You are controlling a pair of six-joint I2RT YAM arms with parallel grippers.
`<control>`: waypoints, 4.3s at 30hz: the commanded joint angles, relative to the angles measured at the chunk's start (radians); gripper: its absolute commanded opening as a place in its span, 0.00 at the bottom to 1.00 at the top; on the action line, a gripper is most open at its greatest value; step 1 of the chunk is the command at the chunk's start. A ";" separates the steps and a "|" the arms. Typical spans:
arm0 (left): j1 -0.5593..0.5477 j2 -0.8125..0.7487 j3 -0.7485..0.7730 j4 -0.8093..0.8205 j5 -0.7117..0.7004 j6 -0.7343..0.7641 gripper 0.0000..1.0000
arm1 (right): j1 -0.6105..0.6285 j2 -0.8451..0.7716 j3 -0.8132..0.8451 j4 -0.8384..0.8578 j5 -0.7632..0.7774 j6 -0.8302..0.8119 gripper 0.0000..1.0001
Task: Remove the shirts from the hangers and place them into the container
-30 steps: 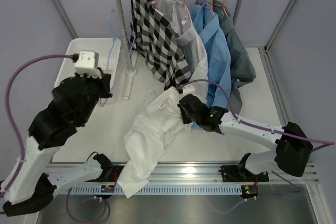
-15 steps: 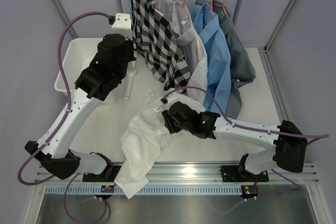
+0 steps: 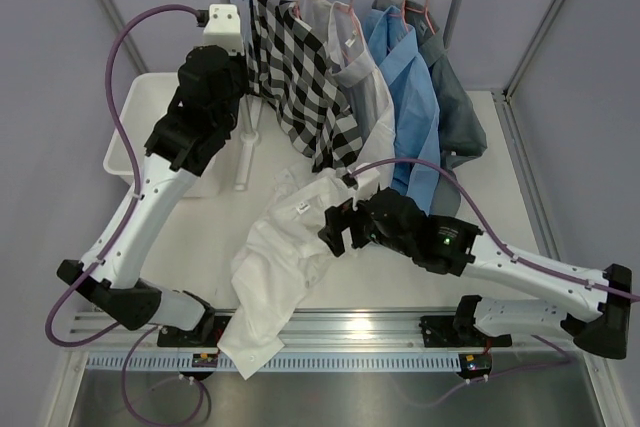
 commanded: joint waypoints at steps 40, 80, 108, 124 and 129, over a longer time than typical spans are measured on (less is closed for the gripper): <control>0.070 -0.375 -0.372 -0.179 0.539 -0.299 0.99 | 0.008 -0.283 -0.040 -0.095 0.236 0.011 1.00; -0.272 0.149 -0.973 0.084 0.266 -0.735 0.68 | 0.008 -0.310 -0.118 -0.110 0.302 0.013 0.99; 0.002 -0.428 -0.594 -0.527 -0.113 -0.569 0.00 | 0.007 -0.353 0.023 -0.205 0.339 -0.065 0.99; 0.170 -0.166 0.254 -0.506 -0.395 -0.147 0.00 | 0.007 -0.345 0.126 -0.234 0.347 -0.127 0.99; 0.231 0.000 0.463 -0.225 -0.412 0.099 0.00 | 0.007 -0.333 0.144 -0.248 0.339 -0.138 1.00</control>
